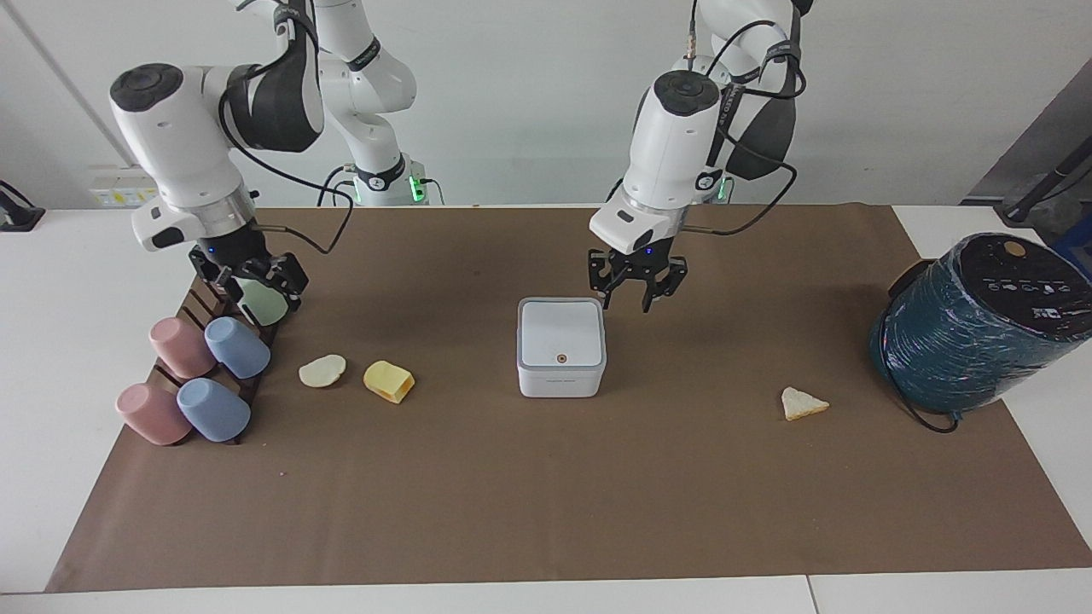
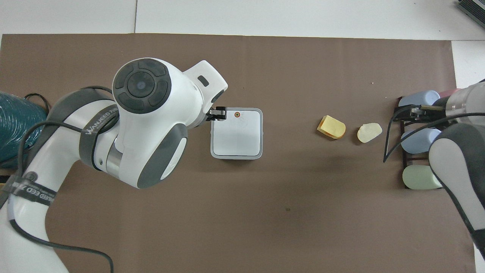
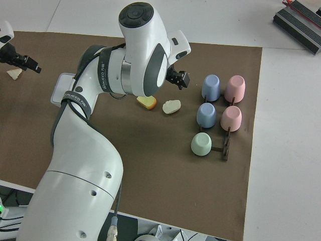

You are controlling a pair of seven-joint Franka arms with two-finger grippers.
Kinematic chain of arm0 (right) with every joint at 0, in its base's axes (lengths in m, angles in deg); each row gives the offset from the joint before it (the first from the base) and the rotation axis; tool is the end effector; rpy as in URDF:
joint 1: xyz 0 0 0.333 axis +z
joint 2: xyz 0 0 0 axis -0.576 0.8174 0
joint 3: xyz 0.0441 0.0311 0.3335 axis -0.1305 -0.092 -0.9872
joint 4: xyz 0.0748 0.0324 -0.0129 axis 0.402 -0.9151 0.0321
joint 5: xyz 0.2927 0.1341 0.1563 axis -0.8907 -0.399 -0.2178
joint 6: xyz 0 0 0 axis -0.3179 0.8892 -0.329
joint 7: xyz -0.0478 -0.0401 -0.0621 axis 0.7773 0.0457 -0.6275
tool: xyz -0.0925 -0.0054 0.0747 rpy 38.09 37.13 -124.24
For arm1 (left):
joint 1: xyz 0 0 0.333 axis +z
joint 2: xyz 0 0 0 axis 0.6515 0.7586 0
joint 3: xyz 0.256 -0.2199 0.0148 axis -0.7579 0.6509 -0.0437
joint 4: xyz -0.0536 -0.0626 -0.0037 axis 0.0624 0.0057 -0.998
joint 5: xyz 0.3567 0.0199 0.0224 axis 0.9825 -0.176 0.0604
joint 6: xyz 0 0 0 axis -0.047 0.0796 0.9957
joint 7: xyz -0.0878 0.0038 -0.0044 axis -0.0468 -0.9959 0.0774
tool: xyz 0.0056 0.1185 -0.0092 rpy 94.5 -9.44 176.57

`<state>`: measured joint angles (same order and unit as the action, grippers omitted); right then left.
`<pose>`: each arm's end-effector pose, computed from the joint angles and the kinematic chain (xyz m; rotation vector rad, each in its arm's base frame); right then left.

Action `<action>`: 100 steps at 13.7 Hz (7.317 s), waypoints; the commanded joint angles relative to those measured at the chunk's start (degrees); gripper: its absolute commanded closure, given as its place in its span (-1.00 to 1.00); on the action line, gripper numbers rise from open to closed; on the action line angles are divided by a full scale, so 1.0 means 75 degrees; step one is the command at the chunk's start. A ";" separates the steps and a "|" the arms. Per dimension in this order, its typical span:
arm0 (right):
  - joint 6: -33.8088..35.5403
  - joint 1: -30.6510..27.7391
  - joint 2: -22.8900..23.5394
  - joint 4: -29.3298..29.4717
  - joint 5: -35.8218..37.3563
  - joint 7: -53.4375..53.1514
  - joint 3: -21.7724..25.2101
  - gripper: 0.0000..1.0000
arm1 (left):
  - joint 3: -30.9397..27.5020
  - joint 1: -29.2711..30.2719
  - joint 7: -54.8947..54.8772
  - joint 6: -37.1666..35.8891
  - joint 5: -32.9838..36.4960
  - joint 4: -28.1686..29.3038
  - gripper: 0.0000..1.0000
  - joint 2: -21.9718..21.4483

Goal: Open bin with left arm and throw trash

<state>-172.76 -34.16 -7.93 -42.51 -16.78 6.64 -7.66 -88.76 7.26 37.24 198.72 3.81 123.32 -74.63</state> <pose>0.5420 -0.0286 0.5040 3.1121 -0.2727 0.1539 0.5255 -0.3324 0.5285 3.0256 -0.1807 0.2398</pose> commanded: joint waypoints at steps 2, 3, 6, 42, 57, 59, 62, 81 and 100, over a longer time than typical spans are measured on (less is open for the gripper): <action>-0.1037 0.0099 0.0733 -0.0407 0.0061 0.0488 -0.0021 -1.00 | -0.0102 -0.0386 0.0422 0.1280 -0.0010 0.0276 1.00 0.0194; -0.1482 0.0192 0.0816 -0.0687 0.0061 0.0535 -0.0021 -1.00 | -0.0102 -0.0433 0.0422 0.1584 0.0002 0.0277 1.00 0.0369; -0.2107 0.0228 0.0957 -0.1146 0.0061 0.0524 -0.0021 -1.00 | -0.0114 -0.0610 0.0340 0.2114 0.0060 0.0277 1.00 0.0781; -0.0511 0.2206 0.1391 0.1560 -0.2396 -0.3749 -0.0091 1.00 | -0.0219 0.1532 -0.3546 0.0460 0.0166 0.2431 -0.61 -0.0976; -0.1991 0.4166 0.2036 0.1442 -0.3267 -0.6039 -0.0080 -1.00 | -0.0208 0.4218 -1.2430 0.2127 0.0131 0.1968 -0.66 0.0707; -0.1979 0.4178 0.2012 0.1478 -0.3267 -0.6062 -0.0080 -1.00 | -0.0208 0.4230 -1.2784 0.2080 0.0166 0.1474 -0.67 0.1260; -0.1793 0.4131 0.1884 0.1454 -0.2523 -0.5922 -0.0022 -1.00 | -0.0219 0.4312 -1.3311 0.2091 0.0201 0.0806 -0.67 0.1892; -0.3889 0.1189 0.2000 -0.1358 -0.1590 0.0617 -0.0021 -1.00 | -0.0231 0.4056 -1.3303 0.1191 0.0283 0.1132 1.00 0.1404; 0.0281 0.0932 0.0994 0.0891 -0.1603 0.0268 0.0002 1.00 | -0.0137 -0.0116 -0.8285 -0.0007 0.0096 0.0042 1.00 0.0394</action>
<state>-174.15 -26.49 0.59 -38.10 -27.93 9.95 -7.00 -89.03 8.18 -25.48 196.82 4.90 124.90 -72.59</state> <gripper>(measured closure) 0.921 0.903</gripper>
